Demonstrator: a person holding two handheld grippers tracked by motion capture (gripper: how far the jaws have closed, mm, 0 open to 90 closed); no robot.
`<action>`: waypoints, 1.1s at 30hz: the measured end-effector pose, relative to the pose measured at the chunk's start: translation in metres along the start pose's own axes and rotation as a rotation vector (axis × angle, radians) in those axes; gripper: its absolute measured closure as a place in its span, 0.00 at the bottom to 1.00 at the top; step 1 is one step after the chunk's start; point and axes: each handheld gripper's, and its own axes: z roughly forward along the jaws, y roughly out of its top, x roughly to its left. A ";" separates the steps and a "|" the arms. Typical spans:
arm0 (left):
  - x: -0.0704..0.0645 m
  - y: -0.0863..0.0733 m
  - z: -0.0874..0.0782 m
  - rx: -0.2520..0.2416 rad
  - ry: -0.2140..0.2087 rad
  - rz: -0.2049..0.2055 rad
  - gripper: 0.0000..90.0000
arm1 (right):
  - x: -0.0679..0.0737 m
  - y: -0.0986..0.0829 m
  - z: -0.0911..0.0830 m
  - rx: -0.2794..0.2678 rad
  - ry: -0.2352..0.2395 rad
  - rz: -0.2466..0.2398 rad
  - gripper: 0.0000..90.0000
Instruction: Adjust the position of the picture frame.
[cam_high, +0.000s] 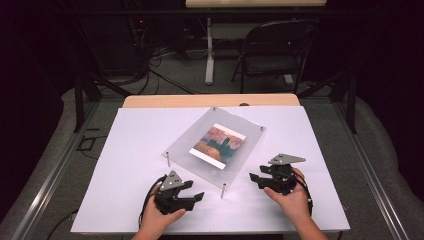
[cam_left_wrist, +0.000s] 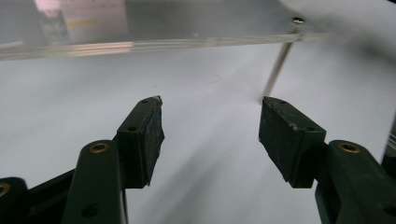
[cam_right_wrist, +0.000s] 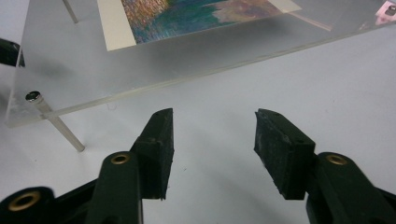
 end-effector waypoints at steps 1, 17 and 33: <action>0.002 -0.001 -0.002 0.002 0.015 -0.001 0.43 | 0.001 0.000 0.001 -0.001 0.000 0.004 0.50; 0.049 -0.008 -0.028 -0.056 0.150 -0.087 0.43 | 0.001 -0.001 0.003 -0.014 -0.014 -0.020 0.44; 0.093 -0.007 -0.021 -0.081 0.203 -0.148 0.56 | -0.001 -0.002 0.004 -0.014 0.000 0.017 0.46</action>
